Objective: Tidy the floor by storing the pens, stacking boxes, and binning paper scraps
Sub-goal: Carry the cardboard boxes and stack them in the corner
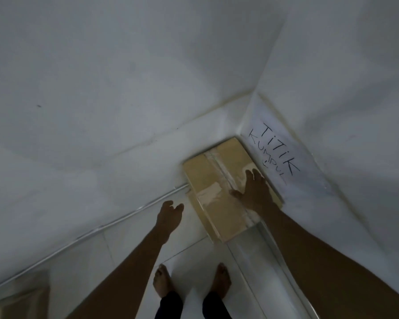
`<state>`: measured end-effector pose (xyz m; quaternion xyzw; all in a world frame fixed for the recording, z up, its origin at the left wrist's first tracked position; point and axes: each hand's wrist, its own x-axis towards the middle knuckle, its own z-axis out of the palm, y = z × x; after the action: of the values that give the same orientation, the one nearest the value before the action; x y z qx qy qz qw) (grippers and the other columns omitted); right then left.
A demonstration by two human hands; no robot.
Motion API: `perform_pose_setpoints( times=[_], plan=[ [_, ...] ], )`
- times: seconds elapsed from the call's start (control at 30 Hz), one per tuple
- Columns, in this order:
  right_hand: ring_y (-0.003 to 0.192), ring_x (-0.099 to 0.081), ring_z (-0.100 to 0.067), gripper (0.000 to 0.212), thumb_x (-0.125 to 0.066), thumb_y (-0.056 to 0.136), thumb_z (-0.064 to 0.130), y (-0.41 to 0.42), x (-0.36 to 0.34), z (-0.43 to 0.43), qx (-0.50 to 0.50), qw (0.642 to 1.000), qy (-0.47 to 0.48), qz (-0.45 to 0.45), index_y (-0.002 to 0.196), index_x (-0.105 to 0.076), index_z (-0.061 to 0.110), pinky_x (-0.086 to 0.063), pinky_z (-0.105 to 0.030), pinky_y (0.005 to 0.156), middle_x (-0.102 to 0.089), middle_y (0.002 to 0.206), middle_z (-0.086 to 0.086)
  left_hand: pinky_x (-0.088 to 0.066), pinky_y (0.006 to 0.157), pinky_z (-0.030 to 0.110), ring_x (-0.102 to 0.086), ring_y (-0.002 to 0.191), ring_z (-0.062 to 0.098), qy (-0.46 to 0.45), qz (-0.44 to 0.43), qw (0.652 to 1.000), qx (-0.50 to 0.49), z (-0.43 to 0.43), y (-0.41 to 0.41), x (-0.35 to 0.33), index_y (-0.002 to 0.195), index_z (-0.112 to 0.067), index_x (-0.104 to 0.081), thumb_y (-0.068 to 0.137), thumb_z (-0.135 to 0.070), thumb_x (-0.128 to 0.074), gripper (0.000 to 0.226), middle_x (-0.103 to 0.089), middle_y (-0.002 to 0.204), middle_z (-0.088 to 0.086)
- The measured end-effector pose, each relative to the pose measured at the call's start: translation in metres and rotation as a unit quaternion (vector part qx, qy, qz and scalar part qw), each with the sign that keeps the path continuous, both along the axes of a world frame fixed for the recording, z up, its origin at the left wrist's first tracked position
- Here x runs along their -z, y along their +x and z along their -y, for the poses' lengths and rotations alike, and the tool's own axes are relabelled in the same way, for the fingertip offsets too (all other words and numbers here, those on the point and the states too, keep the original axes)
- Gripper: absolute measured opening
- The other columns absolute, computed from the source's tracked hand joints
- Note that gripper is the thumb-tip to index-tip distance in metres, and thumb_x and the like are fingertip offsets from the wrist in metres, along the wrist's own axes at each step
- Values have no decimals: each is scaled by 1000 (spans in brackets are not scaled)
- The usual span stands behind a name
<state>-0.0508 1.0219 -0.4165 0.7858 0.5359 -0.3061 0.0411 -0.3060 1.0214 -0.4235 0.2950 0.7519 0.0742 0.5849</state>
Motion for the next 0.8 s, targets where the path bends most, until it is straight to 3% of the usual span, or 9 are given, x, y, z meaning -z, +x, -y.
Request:
perform_pose_setpoints(
  times=[0.1, 0.23, 0.8],
  plan=[
    [146, -13, -33, 94, -52, 87, 61, -18, -34, 7, -28, 1000, 4, -6, 153, -8, 9, -20, -45, 116, -6, 160, -13, -41, 100, 34, -49, 126, 32, 40, -63, 993, 90, 9, -13, -34, 141, -11, -36, 94, -32, -52, 54, -48, 139, 15],
    [145, -16, -33, 92, -50, 88, 61, -39, -74, 15, -61, 998, 7, -33, 152, -9, 8, -21, -46, 115, -7, 160, -12, -37, 102, 33, -49, 127, 31, 115, -120, 975, 147, 22, -24, -77, 137, -5, -39, 94, -28, -55, 51, -48, 139, 18],
    [140, -27, -34, 83, -53, 89, 56, -126, -198, 62, -109, 989, 80, -53, 150, -21, 8, -29, -47, 110, -25, 155, -13, -35, 108, 35, -42, 132, 32, 181, -130, 964, 142, 99, -111, -193, 142, -1, -32, 97, -32, -50, 58, -41, 144, 21]
  ],
)
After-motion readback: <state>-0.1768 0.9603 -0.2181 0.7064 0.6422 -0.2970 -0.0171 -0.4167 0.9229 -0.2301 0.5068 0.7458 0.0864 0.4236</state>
